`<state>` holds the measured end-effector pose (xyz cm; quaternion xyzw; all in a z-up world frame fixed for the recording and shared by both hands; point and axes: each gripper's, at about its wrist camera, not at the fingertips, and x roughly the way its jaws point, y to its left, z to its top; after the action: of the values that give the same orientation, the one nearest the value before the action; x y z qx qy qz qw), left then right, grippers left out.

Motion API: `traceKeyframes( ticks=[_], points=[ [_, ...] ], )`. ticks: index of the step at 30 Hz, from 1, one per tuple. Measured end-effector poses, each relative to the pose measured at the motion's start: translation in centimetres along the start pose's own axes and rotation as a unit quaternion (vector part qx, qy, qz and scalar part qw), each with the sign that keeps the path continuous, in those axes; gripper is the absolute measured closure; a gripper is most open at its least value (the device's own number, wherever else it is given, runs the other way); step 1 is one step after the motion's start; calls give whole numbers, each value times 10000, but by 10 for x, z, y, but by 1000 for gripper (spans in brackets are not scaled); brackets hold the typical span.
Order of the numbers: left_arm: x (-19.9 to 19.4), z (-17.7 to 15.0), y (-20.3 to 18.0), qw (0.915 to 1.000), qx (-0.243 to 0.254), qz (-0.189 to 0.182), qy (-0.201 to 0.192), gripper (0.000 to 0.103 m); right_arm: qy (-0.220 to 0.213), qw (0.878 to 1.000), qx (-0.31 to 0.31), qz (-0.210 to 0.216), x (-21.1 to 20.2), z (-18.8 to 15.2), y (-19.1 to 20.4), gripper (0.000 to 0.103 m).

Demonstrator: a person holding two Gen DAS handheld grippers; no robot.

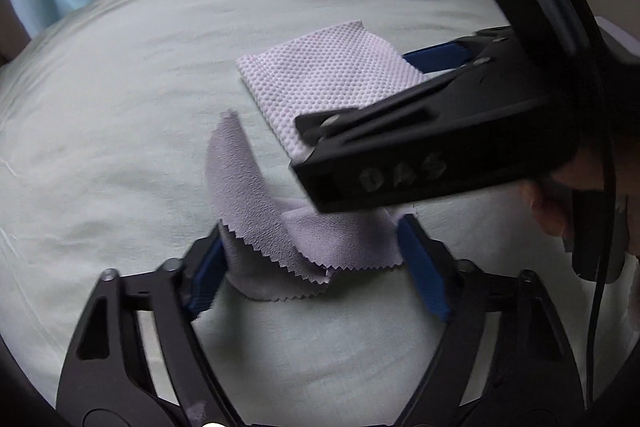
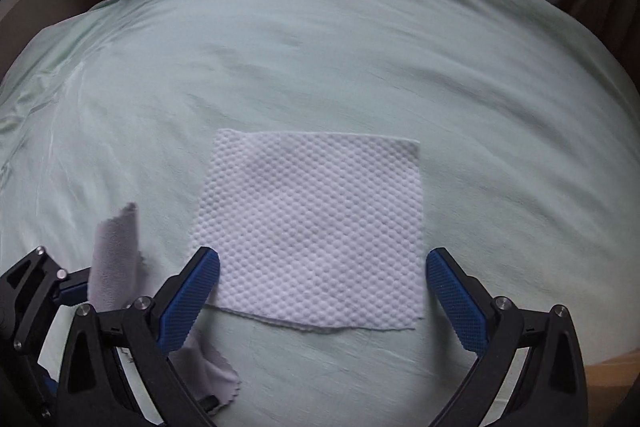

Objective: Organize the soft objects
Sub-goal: 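Grasp the grey cloth with the left tool while the right tool grasps the white cloth, then carry the grey cloth with the left tool while the right tool carries the white cloth to the box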

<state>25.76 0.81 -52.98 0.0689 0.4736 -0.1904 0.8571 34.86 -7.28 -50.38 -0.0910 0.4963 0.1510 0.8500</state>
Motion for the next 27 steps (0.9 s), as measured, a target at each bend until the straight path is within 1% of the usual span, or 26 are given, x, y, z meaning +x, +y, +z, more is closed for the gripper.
traceKeyframes(
  ticks=[2,3,4,5,6,7,8,9,10,11,13,19,23,27],
  points=[
    [0,1,1,10000,30,-12,-18,45,-43,9998,-189,-23,0,0,8,18],
    [-1,1,1,10000,21,-33,-17,48,-76,9996,-281,15,-1,0,11,22],
    [-3,2,3,10000,14,-40,-21,51,-105,9994,-329,54,-2,1,14,31],
    [-5,2,4,10000,13,-53,-22,57,-133,9992,-366,81,-3,1,16,40],
    [-5,3,4,10000,13,-65,-13,63,-149,9990,-410,118,-3,2,17,44],
    [-6,3,4,10000,4,-92,-5,67,-172,9987,-443,157,-3,3,19,54],
    [-7,4,5,9999,-8,-116,5,76,-177,9986,-456,200,-3,4,23,66],
    [-7,6,6,9999,-20,-143,18,82,-169,9984,-463,264,-4,4,25,72],
    [-8,7,6,9998,-16,-176,32,84,-159,9983,-471,311,-5,4,27,79],
    [-8,7,6,9998,5,-208,50,88,-160,9982,-488,309,-5,5,29,83],
    [-11,7,4,9997,34,-219,60,90,-184,9980,-516,312,-7,5,30,87],
    [-29,7,7,9998,9,-183,-2,90,-314,9983,-386,310,-27,7,31,90],
    [-56,8,12,9999,-56,-103,-103,91,-453,9981,-352,242,-53,9,32,90],
    [-92,11,13,9996,-140,-14,-255,91,-663,9973,-205,223,-90,14,35,91]
  ],
)
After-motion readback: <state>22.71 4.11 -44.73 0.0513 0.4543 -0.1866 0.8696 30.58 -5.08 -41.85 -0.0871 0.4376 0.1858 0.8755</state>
